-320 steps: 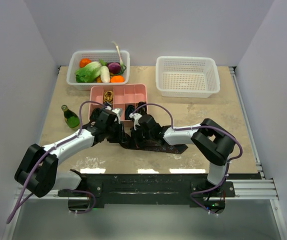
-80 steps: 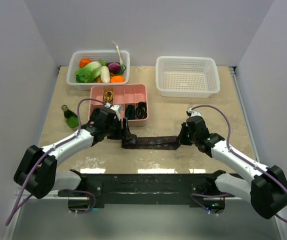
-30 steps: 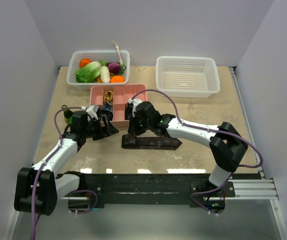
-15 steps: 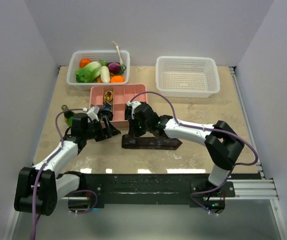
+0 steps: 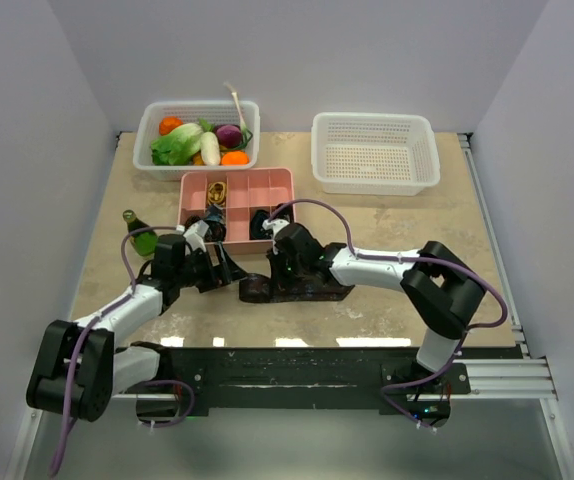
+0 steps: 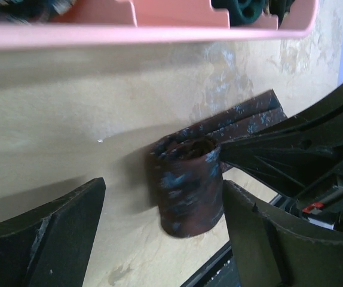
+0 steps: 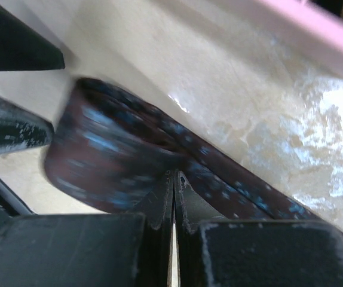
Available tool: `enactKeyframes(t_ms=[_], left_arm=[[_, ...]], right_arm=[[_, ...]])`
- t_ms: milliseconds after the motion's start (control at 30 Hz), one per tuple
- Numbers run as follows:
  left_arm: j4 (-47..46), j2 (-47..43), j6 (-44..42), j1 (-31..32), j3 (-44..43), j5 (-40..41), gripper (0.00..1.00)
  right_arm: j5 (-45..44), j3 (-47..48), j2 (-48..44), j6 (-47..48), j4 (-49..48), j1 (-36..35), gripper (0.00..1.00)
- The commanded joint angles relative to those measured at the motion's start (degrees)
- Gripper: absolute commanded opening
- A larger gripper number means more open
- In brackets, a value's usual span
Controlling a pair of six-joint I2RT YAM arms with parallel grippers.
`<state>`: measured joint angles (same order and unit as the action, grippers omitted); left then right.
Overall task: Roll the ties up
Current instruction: Roll the tie at the center of the board.
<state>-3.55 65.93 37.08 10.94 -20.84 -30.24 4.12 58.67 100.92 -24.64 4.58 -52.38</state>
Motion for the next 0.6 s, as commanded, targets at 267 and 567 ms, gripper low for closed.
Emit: enactKeyframes(t_ms=[267,567], left_arm=[[-5.61,3.07,3.44,4.35,0.37,1.22,0.81],[7.23,-3.96,0.89,4.35,-3.77,11.07,0.83]], right_arm=[[-1.04,-1.19,-1.25,-0.93,-1.59,0.0,0.0],[0.36,0.39,-6.96,-0.32,-1.68,0.0,0.0]])
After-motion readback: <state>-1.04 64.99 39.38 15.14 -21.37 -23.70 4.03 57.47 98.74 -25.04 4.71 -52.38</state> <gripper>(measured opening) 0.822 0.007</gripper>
